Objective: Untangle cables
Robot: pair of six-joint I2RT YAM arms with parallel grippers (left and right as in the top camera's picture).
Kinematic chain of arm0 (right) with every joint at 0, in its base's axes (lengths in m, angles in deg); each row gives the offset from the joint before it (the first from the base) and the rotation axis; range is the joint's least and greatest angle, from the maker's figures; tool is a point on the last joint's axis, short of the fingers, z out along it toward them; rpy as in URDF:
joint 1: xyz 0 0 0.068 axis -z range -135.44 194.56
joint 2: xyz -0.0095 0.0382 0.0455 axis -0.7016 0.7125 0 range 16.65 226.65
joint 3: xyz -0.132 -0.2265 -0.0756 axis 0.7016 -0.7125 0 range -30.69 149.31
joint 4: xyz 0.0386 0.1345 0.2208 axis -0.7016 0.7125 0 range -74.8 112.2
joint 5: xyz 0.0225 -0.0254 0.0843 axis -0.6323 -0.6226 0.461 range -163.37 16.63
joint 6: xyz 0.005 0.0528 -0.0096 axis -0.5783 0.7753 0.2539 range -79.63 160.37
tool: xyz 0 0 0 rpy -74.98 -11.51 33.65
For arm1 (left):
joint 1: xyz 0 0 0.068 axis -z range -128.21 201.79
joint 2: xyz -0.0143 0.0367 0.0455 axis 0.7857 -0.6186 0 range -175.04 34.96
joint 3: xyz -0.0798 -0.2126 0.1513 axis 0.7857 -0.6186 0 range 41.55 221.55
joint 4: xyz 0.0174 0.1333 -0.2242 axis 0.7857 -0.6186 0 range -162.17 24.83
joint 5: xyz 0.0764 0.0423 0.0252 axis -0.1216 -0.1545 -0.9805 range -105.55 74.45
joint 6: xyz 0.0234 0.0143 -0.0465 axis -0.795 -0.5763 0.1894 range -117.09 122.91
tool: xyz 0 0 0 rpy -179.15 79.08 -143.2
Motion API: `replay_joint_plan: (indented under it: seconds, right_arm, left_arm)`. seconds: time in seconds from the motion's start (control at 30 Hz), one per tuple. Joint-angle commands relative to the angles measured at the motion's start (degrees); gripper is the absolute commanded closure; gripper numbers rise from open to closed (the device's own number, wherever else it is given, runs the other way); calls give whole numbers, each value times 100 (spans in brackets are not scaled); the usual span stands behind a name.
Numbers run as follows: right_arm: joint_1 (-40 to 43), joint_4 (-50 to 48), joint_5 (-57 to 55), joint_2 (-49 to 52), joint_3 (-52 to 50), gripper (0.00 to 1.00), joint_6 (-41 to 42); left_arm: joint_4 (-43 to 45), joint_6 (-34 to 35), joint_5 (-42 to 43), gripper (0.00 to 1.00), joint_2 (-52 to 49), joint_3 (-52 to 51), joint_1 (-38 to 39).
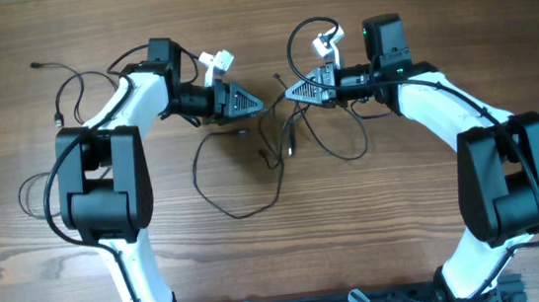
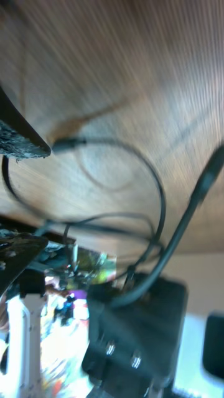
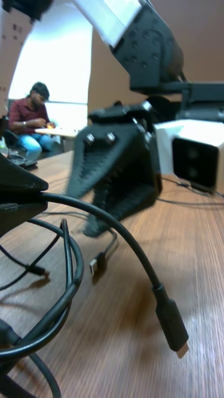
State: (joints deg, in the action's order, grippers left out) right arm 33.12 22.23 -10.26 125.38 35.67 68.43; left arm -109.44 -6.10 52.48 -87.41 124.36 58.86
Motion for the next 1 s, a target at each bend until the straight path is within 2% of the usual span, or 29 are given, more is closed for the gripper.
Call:
replay_joint_plan:
  seconds: [0.0, 0.17, 0.23, 0.3, 0.33, 0.4, 0.47, 0.5, 0.57, 0.6, 0.63, 0.67, 0.8, 0.97]
  right_arm:
    - [-70, 13, -225, -168, 66, 96, -92]
    - [-195, -13, -227, -168, 66, 96, -92]
    - [-201, -13, -227, -168, 66, 96, -94]
    - [-205, -7, -223, -168, 66, 96, -92]
    - [-212, -9, -219, -168, 66, 96, -90]
    - [-212, -13, -157, -170, 66, 96, -87]
    - [-210, -70, -160, -170, 66, 96, 103]
    - [-210, -186, -160, -173, 66, 96, 210]
    - [-212, -608, -157, -238, 66, 96, 498]
    - [-212, -739, -162, -299, 66, 96, 549]
    - [-210, -870, -188, -361, 66, 96, 643]
    - [-201, -951, -310, -422, 66, 96, 758]
    - [-175, -896, -896, -573, 66, 96, 964]
    - [42, 293, -1899, -599, 66, 96, 922]
  left_arm:
    - [13, -442, 452, 56, -96, -35, 101]
    - [173, -426, 136, 55, -98, -35, 256]
    - [223, -422, 24, 58, -98, -35, 321]
    - [295, -404, -72, 70, -98, -35, 376]
    - [323, -402, -177, 83, -98, -35, 404]
    - [402, -302, -431, 96, -98, -35, 424]
    - [575, 223, -955, 96, -98, -35, 424]
    - [680, 710, -1576, 96, -98, -35, 424]
    - [739, 2035, -3670, 96, -98, -35, 422]
    - [693, 2500, -4496, 96, -98, -35, 422]
    - [658, 2717, -4981, 96, -98, -35, 422]
    - [645, 2771, -5215, 96, -98, -35, 417]
    - [608, 2780, -5250, 96, -98, -35, 350]
    - [496, 2903, -5250, 96, -98, -35, 129]
